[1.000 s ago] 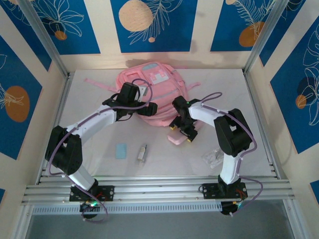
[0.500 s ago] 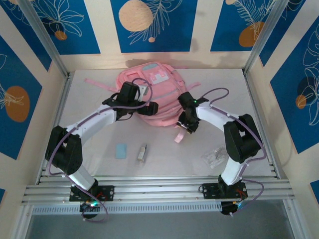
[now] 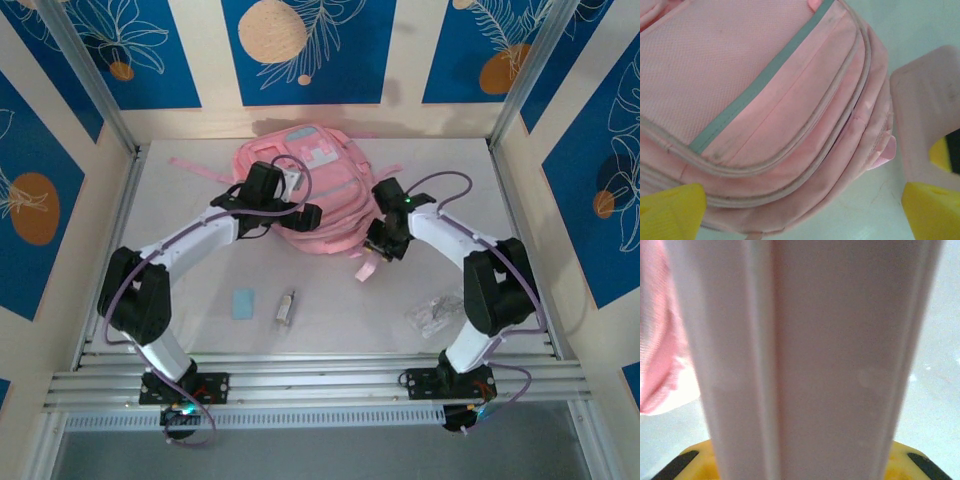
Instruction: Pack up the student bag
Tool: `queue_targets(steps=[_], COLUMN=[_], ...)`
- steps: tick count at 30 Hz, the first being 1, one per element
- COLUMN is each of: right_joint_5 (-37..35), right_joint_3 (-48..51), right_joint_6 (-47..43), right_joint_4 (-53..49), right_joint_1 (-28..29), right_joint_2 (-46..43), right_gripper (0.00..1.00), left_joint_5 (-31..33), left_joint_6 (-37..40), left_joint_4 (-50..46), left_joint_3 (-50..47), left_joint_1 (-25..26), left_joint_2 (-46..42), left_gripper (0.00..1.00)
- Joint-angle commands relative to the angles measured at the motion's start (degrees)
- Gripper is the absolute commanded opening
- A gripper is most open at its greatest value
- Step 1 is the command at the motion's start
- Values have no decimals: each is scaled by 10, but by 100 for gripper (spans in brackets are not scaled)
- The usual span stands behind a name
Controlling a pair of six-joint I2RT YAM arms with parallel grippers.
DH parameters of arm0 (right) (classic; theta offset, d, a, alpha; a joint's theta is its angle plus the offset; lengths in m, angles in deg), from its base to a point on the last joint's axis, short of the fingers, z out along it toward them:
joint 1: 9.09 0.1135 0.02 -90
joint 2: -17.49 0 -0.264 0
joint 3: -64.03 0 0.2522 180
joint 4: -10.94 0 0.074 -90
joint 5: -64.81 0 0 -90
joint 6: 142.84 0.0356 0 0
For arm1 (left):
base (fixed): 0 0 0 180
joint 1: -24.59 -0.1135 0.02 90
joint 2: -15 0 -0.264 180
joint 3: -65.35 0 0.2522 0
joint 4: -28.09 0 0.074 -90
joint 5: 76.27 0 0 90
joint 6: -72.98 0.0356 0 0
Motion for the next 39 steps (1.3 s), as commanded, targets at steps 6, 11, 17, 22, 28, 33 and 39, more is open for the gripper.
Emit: queue_targets(steps=[6,11,17,22,28,33,39], right_joint_5=[47,120,152,162,185,205,226], right_joint_3=[-6,43,89,108,114,116,109], right_joint_6=[-86,-80,-76,-71,-58,-52,-62], right_joint_4=[-9,40,69,83,114,145,181], right_joint_1=[-130,-202,-230,-239,-240,-232,-212], right_joint_2=[-92,-135,-166,-168,-156,-148,-147], right_gripper=[0,0,0,0,0,0,0], left_joint_5=[41,105,153,153,155,185,90], left_joint_6=[133,202,267,284,284,287,206], left_joint_4=[5,-21,-65,-96,-112,-119,-160], left_joint_3=[82,163,238,257,258,275,303], left_joint_1=[35,44,47,49,49,48,41], left_joint_2=[76,157,246,282,288,298,233], left_gripper=[94,93,92,92,76,0,0])
